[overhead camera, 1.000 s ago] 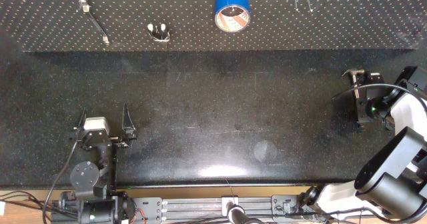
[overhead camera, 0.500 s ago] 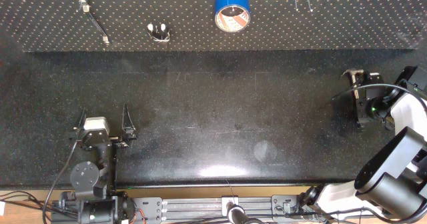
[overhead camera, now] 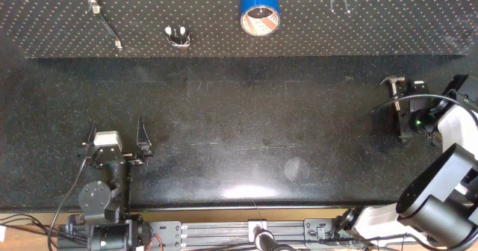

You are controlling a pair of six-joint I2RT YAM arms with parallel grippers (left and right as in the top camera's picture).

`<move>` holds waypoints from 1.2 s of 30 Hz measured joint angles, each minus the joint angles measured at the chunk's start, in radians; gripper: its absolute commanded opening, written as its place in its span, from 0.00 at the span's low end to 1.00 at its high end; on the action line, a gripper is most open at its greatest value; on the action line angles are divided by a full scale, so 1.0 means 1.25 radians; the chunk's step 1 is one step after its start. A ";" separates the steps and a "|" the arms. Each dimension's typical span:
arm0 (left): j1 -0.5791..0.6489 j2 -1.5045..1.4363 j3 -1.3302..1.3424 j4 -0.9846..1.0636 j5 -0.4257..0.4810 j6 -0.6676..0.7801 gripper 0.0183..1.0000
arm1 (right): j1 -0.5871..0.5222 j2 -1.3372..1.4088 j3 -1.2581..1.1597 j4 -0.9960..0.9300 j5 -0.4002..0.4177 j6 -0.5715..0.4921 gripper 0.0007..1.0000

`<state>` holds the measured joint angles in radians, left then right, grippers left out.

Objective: Place Tools Onto Pegboard

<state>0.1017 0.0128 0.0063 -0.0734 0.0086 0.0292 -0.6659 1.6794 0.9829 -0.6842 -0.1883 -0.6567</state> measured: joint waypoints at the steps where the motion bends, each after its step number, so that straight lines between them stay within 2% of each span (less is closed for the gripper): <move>1: 0.000 0.000 0.000 0.000 0.000 0.000 1.00 | 0.000 -0.011 0.000 -0.010 -0.009 0.000 0.07; 12: 0.000 0.000 0.000 0.000 0.000 0.000 1.00 | 0.000 -0.154 0.000 -0.091 -0.104 -0.002 0.07; 13: 0.000 0.000 0.000 0.000 0.000 0.000 1.00 | 0.000 -0.191 0.000 -0.115 -0.134 -0.002 0.08; 16: 0.000 0.000 0.000 0.000 0.000 0.000 1.00 | 0.004 -0.230 0.000 -0.164 -0.167 0.000 0.08; 21: 0.000 0.000 0.000 0.000 0.000 0.000 1.00 | 0.070 -0.284 0.000 -0.204 -0.218 0.002 0.07; 26: 0.000 0.000 0.000 0.000 0.000 0.000 1.00 | 0.189 -0.329 0.000 -0.199 -0.227 0.057 0.07; 36: 0.000 0.000 0.000 0.000 0.000 0.000 1.00 | 0.307 -0.412 0.003 -0.184 -0.183 0.164 0.07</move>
<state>0.1017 0.0128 0.0063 -0.0734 0.0086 0.0296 -0.2817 1.1641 0.9863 -0.9138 -0.4175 -0.4522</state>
